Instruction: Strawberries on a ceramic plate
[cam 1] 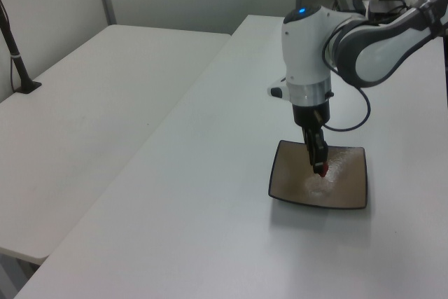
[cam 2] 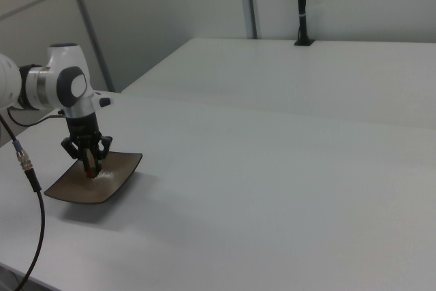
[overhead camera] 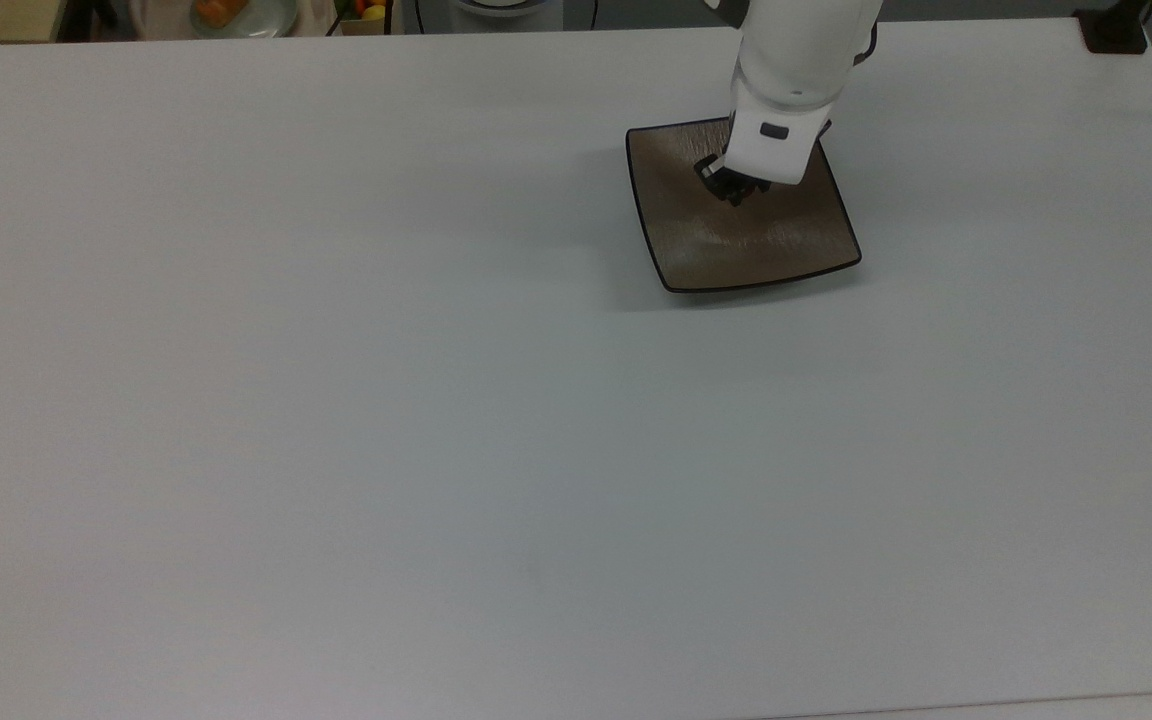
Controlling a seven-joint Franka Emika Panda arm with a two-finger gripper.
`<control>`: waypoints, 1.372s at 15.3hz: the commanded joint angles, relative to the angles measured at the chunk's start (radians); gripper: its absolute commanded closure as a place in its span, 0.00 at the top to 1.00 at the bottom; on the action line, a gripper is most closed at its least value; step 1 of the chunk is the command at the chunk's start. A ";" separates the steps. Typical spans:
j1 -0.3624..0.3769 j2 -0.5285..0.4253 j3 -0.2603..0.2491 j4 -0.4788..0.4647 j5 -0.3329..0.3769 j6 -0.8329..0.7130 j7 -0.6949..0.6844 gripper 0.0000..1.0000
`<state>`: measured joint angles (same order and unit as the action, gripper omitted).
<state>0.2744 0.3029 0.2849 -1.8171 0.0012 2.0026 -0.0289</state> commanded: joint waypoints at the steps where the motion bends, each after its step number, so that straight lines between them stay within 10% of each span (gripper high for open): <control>1: -0.003 -0.001 -0.001 -0.024 0.026 0.045 -0.023 0.32; 4: -0.004 0.001 -0.001 -0.024 0.026 0.058 -0.019 0.84; 6: -0.004 -0.002 -0.003 -0.022 0.025 0.053 -0.019 1.00; 14: -0.047 -0.161 -0.029 0.027 0.017 -0.131 -0.006 1.00; 21: -0.047 -0.344 -0.239 0.169 0.022 -0.388 -0.006 1.00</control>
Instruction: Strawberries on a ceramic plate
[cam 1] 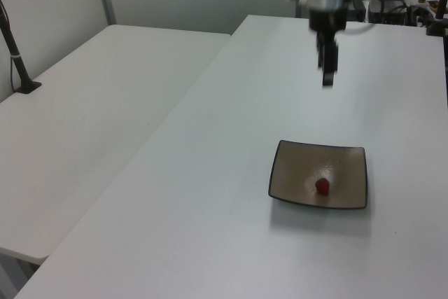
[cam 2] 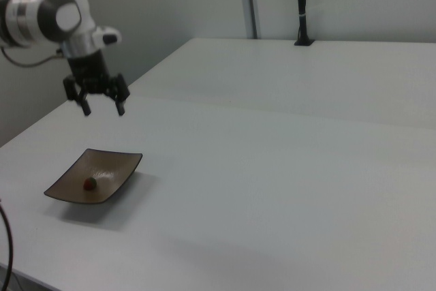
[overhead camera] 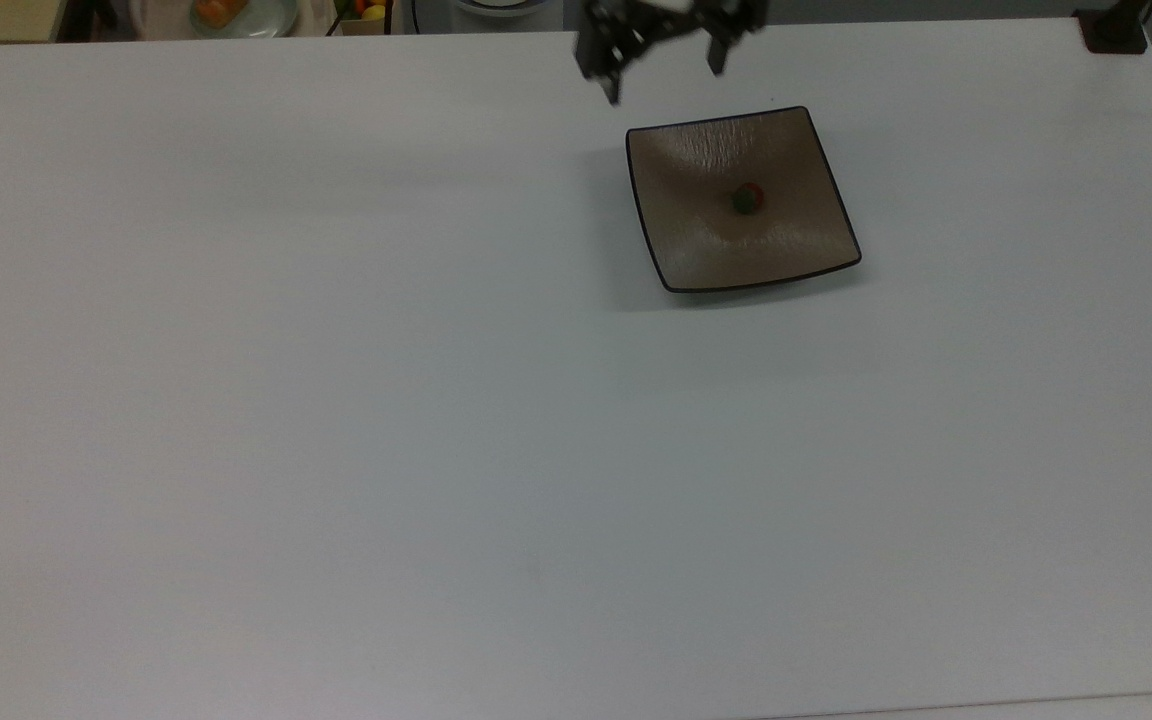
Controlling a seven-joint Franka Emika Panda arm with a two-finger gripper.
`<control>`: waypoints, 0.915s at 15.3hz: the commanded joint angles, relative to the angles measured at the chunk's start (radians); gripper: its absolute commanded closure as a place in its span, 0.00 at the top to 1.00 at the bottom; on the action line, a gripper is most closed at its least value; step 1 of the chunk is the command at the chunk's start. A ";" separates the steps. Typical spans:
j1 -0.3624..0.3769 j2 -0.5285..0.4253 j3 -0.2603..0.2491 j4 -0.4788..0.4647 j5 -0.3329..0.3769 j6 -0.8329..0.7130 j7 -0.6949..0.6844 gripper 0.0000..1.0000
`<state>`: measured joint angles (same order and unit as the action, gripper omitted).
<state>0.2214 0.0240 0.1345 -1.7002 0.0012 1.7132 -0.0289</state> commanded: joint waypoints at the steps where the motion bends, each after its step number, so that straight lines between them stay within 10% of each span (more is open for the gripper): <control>1: 0.007 -0.078 -0.122 0.074 0.023 -0.133 -0.006 1.00; 6: 0.007 -0.108 -0.222 0.094 0.023 -0.181 -0.005 1.00; 14: -0.004 -0.029 -0.236 0.053 0.023 0.002 -0.019 1.00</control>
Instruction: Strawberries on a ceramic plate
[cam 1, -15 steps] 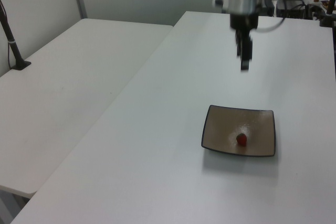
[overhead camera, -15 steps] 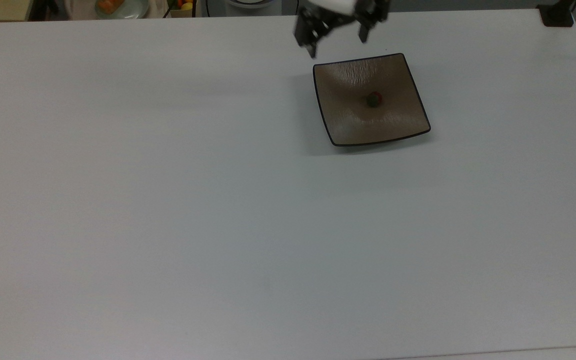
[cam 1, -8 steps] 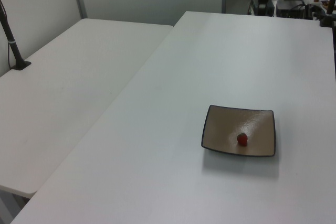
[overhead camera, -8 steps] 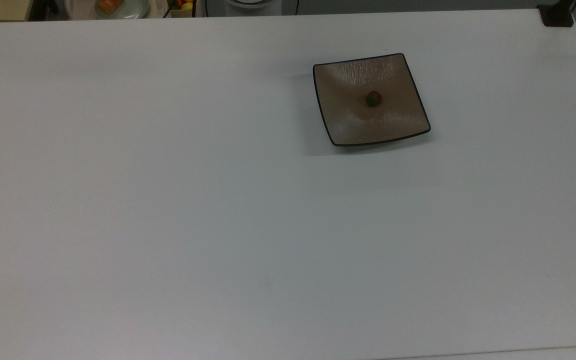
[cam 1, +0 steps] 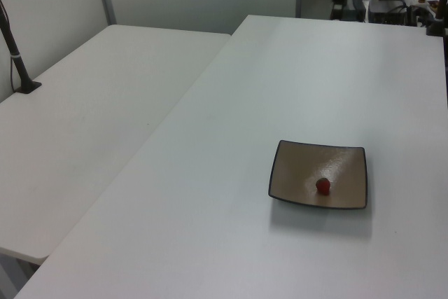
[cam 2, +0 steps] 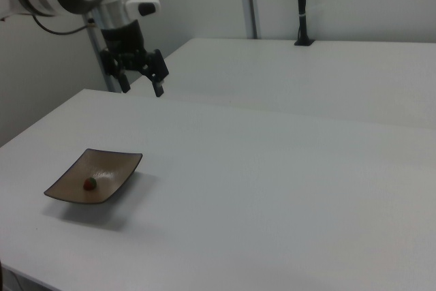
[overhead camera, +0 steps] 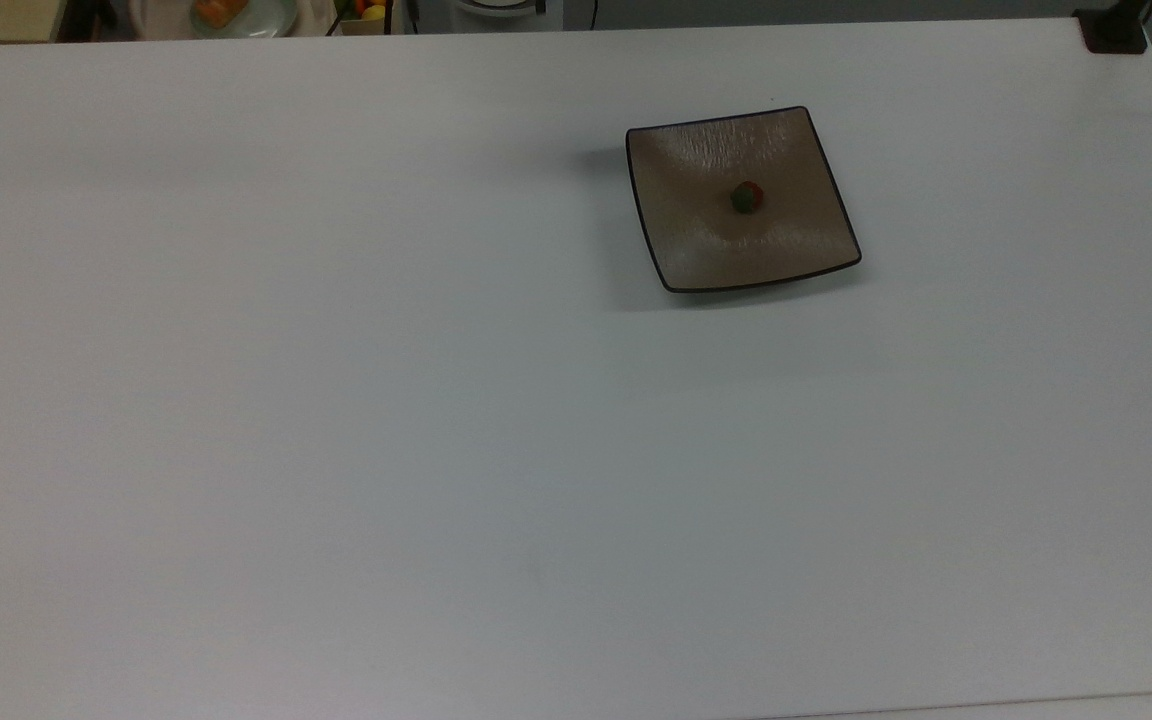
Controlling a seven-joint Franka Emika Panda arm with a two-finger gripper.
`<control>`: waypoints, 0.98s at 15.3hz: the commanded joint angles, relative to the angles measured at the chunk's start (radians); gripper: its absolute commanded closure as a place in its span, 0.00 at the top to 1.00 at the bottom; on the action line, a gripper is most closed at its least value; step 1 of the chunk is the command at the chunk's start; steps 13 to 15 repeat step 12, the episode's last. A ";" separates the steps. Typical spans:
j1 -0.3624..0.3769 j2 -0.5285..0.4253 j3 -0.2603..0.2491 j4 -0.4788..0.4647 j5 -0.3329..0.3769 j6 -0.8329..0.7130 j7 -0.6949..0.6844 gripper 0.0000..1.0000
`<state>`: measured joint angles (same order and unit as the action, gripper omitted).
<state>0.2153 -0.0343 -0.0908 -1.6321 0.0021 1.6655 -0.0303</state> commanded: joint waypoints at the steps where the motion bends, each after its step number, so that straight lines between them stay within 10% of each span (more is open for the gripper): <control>1: -0.002 0.034 -0.004 -0.018 0.024 0.053 -0.017 1.00; 15: -0.005 0.042 0.016 -0.028 0.025 0.074 -0.005 1.00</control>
